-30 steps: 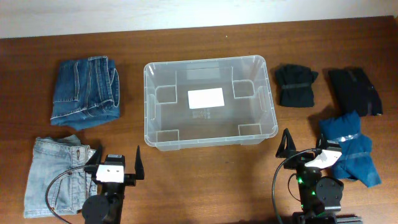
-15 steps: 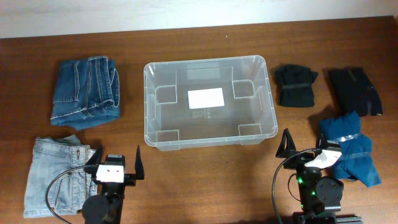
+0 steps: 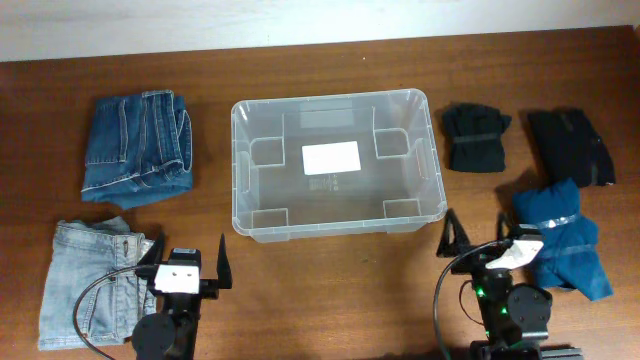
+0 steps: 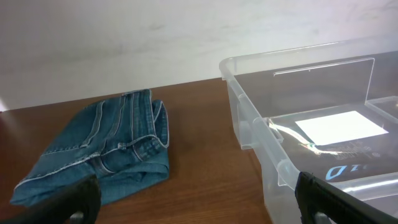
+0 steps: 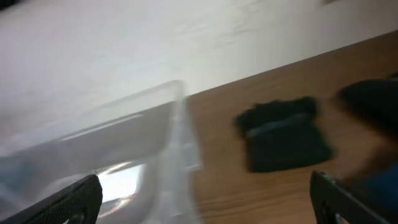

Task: Pack container

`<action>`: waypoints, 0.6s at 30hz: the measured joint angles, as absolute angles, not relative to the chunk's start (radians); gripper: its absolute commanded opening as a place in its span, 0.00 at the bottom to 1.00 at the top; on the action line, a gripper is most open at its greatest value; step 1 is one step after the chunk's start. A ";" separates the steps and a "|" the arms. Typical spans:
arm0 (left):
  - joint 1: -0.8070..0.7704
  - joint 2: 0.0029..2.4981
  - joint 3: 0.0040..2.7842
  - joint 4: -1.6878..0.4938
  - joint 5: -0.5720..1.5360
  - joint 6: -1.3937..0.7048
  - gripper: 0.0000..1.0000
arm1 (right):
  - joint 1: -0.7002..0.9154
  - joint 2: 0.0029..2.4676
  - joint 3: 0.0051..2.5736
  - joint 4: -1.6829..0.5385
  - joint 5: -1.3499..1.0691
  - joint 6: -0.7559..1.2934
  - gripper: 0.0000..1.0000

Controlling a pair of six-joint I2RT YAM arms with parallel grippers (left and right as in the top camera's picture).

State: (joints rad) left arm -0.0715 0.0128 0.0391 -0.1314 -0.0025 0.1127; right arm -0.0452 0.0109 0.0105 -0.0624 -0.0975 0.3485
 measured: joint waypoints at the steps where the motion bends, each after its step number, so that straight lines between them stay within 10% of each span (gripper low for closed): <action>1: -0.072 0.013 0.039 -0.131 -0.002 0.113 0.99 | -0.045 0.011 0.010 -0.059 -0.132 0.365 0.98; 18: -0.072 0.013 0.039 -0.131 -0.002 0.113 0.99 | -0.045 0.038 0.238 -0.075 -0.292 0.380 0.99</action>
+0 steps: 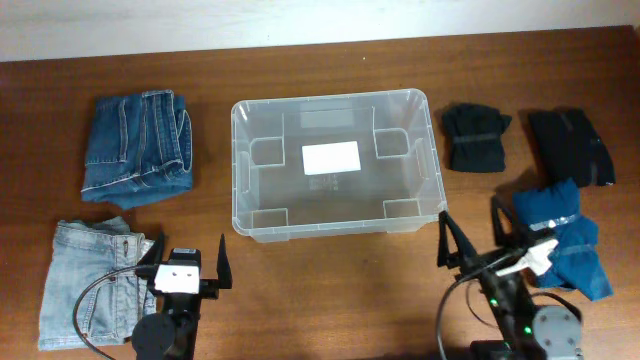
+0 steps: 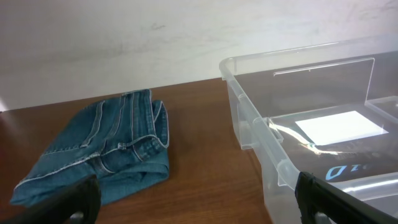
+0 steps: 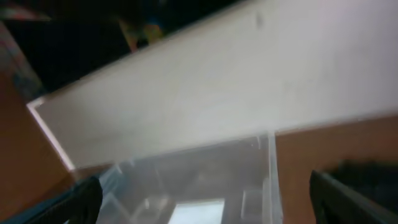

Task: Pack container
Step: 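Move the right gripper over the folded teal striped garment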

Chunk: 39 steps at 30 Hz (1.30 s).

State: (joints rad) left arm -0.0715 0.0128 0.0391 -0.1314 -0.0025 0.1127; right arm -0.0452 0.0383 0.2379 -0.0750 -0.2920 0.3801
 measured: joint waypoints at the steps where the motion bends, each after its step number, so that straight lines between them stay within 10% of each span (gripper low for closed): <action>1: -0.072 0.013 0.039 -0.132 -0.003 0.113 0.99 | -0.045 0.039 0.276 -0.130 -0.271 0.361 0.99; 15: -0.072 0.013 0.038 -0.131 -0.002 0.113 0.99 | -0.046 0.826 1.369 -1.265 0.235 0.022 0.99; 30: -0.072 0.013 0.038 -0.131 -0.002 0.113 0.99 | -0.701 1.026 1.459 -1.358 0.132 0.399 0.99; 39: -0.072 0.013 0.038 -0.131 -0.002 0.113 0.99 | -0.812 1.077 1.313 -1.349 0.073 0.503 0.98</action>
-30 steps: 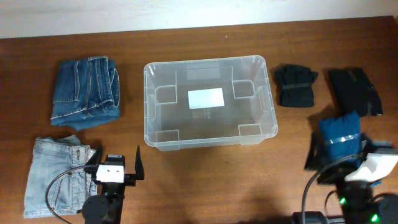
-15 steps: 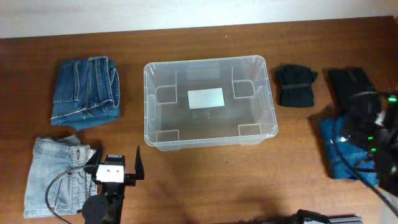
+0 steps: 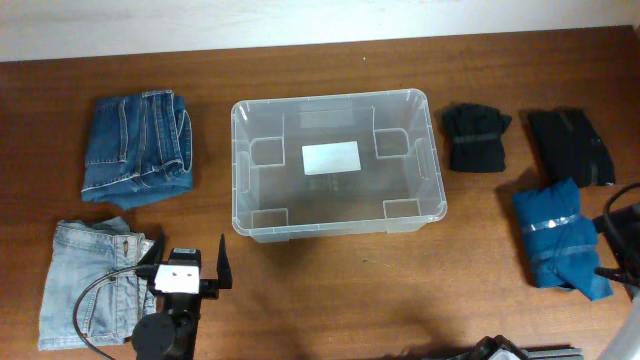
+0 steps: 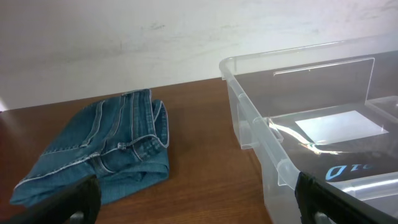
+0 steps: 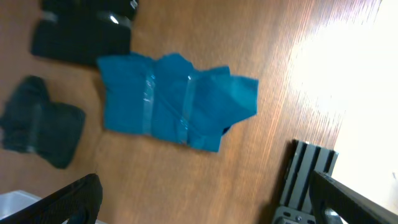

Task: Pack container
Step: 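Move the right gripper over the folded teal striped garment, then lower the right gripper and grasp the teal striped garment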

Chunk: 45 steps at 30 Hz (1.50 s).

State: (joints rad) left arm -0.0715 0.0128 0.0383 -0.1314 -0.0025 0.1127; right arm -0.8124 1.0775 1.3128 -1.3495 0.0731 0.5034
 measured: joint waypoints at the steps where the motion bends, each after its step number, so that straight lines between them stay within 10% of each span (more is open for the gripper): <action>1: -0.072 0.013 0.038 -0.131 -0.003 0.113 0.99 | -0.812 1.086 1.301 -1.343 0.070 0.501 0.98; 22: -0.072 0.013 0.038 -0.131 -0.002 0.113 0.99 | -0.788 1.473 1.177 -1.238 -0.305 0.209 0.98; 36: -0.072 0.013 0.038 -0.131 -0.002 0.113 0.99 | -0.282 1.477 1.174 -1.163 0.225 0.260 0.98; 45: -0.072 0.013 0.038 -0.131 -0.002 0.113 0.99 | -0.254 1.504 1.174 -1.203 0.457 0.237 0.98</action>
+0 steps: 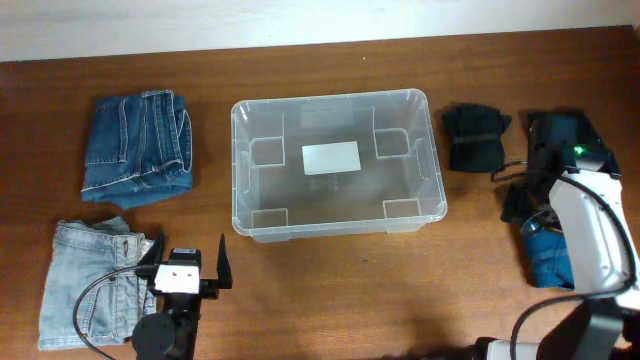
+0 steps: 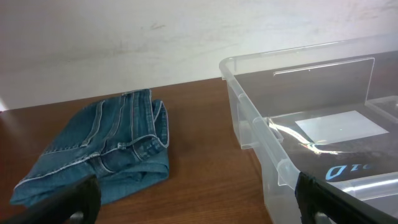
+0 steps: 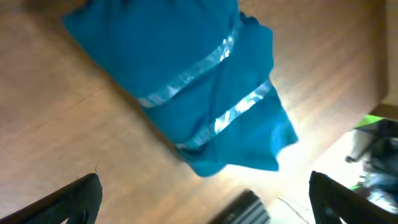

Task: Pack container
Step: 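Lower the right gripper and grasp the teal striped garment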

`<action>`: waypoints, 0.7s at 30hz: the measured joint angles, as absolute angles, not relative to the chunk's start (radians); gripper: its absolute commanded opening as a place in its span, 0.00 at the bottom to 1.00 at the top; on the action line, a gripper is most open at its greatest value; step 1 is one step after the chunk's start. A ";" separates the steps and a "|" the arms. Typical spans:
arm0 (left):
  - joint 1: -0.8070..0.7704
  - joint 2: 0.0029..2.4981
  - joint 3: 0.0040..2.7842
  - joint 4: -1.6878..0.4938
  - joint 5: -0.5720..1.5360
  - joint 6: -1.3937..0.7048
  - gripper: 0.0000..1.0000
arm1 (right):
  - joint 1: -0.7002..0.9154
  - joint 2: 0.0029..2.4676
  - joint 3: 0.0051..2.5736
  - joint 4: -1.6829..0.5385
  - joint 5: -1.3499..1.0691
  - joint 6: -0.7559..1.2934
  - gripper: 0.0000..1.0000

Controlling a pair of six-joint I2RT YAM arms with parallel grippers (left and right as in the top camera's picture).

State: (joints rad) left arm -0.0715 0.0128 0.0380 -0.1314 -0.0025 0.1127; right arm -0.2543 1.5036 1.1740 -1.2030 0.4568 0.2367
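Note:
The clear plastic container (image 1: 436, 190) stands mid-table, with only a white label inside. My right gripper (image 1: 522, 192) hangs open above the folded blue garment (image 3: 186, 93) with reflective stripes, which fills the right wrist view; in the overhead view the blue garment (image 1: 548, 258) is partly hidden under the arm. My left gripper (image 1: 188, 268) rests open at the front left, level with the table, facing the folded dark jeans (image 2: 106, 149) and the container's left wall (image 2: 261, 146). Nothing is between either pair of fingers.
Light-blue jeans (image 1: 85, 280) lie at the front left beside the left arm. A black folded garment (image 1: 476, 137) sits right of the container, and another black garment (image 1: 565, 130) lies farther right, partly under my right wrist. Dark jeans (image 1: 138, 145) lie at the back left.
My right arm was at the table's far right edge, nearly out of the overhead view; now it reaches over the blue garment, closer to it. The left arm has not moved.
My right gripper first sat open at the front right, facing the container and a black garment. Then it was tilted upward, then far out at the right edge looking down on the garments. Now it hangs over the blue one. The left arm and all clothes stayed put.

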 measured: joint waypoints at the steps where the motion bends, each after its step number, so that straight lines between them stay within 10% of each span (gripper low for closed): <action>1: -0.072 0.013 0.038 -0.131 -0.002 0.113 0.99 | -0.254 1.517 1.174 -1.208 0.463 0.231 0.98; 21: -0.072 0.013 0.038 -0.131 -0.002 0.113 0.99 | -0.186 1.839 1.174 -1.122 0.652 0.209 0.98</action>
